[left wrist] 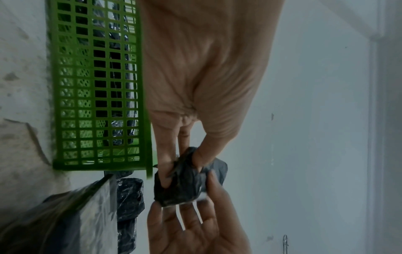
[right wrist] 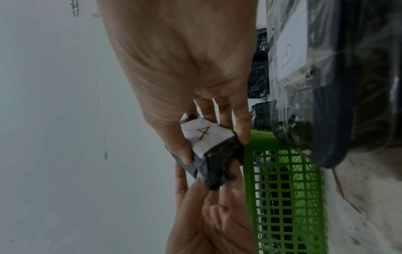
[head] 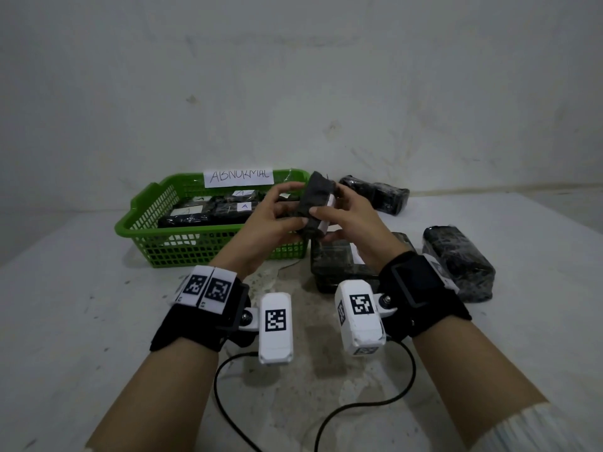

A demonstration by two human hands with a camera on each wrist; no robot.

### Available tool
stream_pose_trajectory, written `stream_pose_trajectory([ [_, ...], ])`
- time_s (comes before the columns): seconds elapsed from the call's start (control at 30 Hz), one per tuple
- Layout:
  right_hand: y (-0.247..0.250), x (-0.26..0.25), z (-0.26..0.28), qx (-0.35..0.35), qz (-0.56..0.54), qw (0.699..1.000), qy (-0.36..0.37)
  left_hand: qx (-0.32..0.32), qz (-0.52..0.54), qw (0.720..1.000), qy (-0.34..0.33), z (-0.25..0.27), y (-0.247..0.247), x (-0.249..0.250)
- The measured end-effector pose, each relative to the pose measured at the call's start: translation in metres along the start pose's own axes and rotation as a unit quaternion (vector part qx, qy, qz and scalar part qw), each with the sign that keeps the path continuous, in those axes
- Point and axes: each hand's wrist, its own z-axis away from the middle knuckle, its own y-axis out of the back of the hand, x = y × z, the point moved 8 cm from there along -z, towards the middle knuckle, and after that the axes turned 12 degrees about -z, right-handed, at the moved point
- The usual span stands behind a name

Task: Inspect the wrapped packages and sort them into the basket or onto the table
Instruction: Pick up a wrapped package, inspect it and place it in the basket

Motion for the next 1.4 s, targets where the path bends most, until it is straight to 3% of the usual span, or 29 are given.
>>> stream_pose_trajectory([
  [0.13, -0.002, -0.004, 0.003, 0.008, -0.021, 1.0, 0.003, 0.079, -0.081, 0.993, -0.033, -0.002, 0.012, 0.004],
  [0.27, 0.0, -0.009, 0.005, -0.001, -0.029, 1.0, 0.012, 0.12, -0.091, 0.989, -0.004, -0.004, 0.018, -0.004],
  [0.47, 0.003, -0.009, 0.005, 0.004, -0.033, 0.999, 0.016, 0.069, -0.01, 0.997, 0.039, -0.005, 0.006, -0.007],
  [0.57, -0.002, -0.008, 0.005, -0.006, -0.021, 1.0, 0.012, 0.05, -0.015, 0.998, 0.031, -0.003, 0.002, -0.005],
  [0.7, 0.003, -0.008, 0.004, 0.029, 0.007, 0.999, 0.016, 0.036, -0.012, 0.999, 0.023, -0.002, 0.002, -0.004],
  [0.87, 0.0, -0.003, 0.003, 0.028, -0.034, 0.999, -0.012, 0.013, -0.022, 1.0, 0.01, 0.001, 0.0, 0.002],
  [1.03, -0.002, -0.006, 0.005, 0.03, -0.063, 0.998, 0.007, -0.007, -0.04, 0.999, 0.012, 0.002, -0.002, 0.001],
  [1.23, -0.006, -0.008, 0.007, -0.012, -0.067, 0.998, 0.0, -0.011, -0.029, 0.999, 0.027, 0.002, -0.001, 0.001],
  [1.4, -0.004, -0.006, 0.005, 0.013, -0.075, 0.997, 0.011, -0.032, -0.038, 0.998, 0.026, 0.004, -0.002, 0.001],
])
